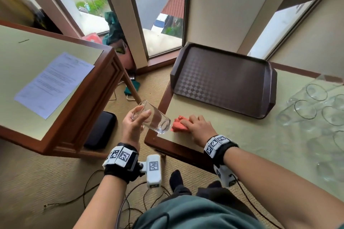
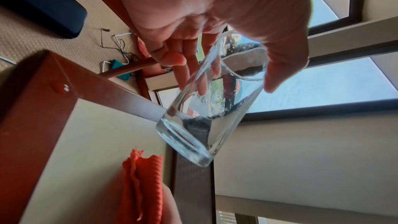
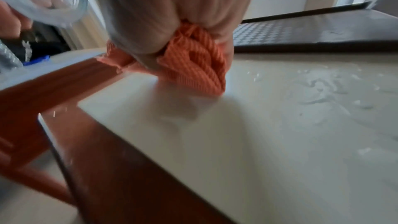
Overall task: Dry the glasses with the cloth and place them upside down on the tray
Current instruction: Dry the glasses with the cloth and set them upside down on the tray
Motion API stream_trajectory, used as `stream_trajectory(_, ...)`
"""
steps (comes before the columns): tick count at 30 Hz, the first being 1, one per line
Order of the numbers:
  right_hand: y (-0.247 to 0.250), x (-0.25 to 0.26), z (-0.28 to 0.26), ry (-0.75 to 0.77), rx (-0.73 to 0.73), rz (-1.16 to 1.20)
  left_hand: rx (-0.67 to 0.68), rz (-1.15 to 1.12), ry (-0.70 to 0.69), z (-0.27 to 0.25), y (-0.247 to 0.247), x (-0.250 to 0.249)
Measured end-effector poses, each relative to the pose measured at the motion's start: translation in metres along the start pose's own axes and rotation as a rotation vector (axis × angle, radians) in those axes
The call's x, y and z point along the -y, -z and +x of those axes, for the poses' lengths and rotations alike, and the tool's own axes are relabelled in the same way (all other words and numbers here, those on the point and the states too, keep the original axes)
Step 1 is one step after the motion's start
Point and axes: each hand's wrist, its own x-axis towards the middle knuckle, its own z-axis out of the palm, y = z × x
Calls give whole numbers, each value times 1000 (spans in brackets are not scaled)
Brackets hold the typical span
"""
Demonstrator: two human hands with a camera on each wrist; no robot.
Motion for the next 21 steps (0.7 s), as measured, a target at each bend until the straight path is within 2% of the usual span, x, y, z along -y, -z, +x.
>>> stream_trajectory(3, 15, -15, 2, -15, 54, 299, 53, 21, -20, 0, -24, -9)
stream_trajectory(6, 40, -32, -10, -130, 62, 652, 117, -6, -30, -2, -55, -18)
stream_trajectory(10, 83, -68, -38, -227, -5, 997, 180, -16, -60, -4, -101, -26)
stream_trajectory(12, 100, -91, -52, -222, -99, 1164, 211, -13, -70, -6, -127, -31)
stream_trajectory(15, 123, -128, -77, -222, -251, 1310, 243, -8, -101, -8, -171, -40)
stream_trajectory(21, 165, -183, -108, -213, -458, 1388, 391, 28, -168, -22, -249, -64)
